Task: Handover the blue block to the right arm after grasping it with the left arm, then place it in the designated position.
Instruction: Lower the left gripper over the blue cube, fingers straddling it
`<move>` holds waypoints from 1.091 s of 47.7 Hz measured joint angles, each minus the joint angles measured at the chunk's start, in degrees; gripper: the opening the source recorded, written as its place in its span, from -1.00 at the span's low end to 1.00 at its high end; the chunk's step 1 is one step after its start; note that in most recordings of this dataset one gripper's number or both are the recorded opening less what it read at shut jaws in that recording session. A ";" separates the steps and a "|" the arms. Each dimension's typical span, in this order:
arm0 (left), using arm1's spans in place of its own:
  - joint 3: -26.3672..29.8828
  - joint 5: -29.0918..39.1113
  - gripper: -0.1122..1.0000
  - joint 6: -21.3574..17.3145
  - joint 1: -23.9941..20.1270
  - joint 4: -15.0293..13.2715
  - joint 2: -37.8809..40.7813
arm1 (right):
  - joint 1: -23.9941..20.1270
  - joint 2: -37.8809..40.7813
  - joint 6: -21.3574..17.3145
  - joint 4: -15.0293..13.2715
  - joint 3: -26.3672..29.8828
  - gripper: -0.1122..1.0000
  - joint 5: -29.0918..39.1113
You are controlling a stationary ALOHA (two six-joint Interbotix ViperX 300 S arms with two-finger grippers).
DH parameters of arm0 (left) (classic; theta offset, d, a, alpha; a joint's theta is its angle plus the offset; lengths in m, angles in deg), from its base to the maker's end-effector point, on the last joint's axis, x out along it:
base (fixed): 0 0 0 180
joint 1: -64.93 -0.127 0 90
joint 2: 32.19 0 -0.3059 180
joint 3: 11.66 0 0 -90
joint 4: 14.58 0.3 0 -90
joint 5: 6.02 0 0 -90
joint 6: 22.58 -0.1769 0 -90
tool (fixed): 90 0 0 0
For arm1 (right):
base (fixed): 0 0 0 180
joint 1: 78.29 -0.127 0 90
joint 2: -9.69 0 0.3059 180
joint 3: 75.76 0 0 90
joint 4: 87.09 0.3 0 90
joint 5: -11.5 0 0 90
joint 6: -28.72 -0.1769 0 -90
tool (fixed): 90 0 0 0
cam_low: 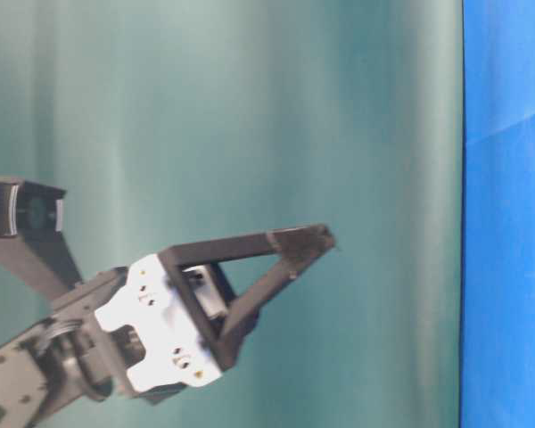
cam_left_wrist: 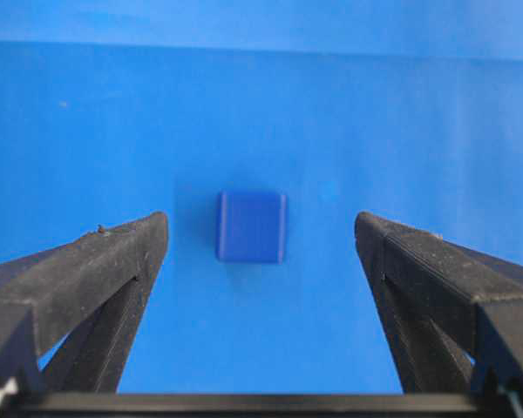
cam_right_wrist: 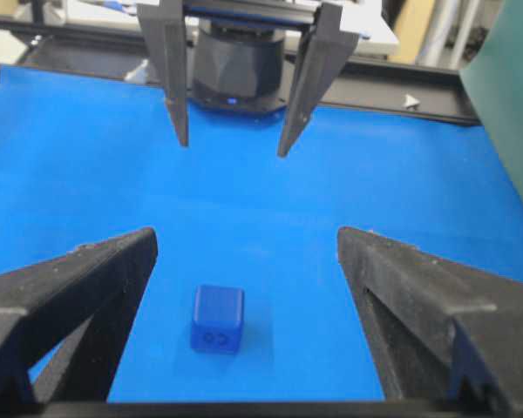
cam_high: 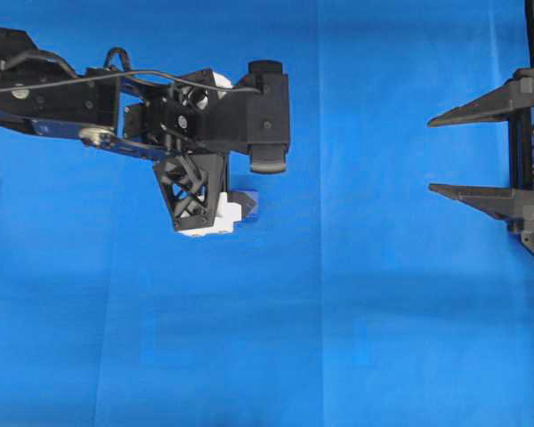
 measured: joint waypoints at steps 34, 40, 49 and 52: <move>-13.45 -21.36 0.85 2.29 0.00 0.00 8.96 | 0.00 1.76 0.00 0.00 0.09 0.95 0.00; -14.77 -24.70 0.85 2.37 -0.09 0.00 10.63 | 0.00 1.93 0.00 0.00 0.09 0.95 0.00; -16.00 -27.60 0.85 2.37 -0.53 -0.09 13.10 | 0.00 2.02 0.00 0.00 0.00 0.95 0.00; -16.35 -28.04 0.85 2.46 -0.70 0.00 13.89 | -0.09 2.02 -0.09 0.00 0.09 0.95 0.00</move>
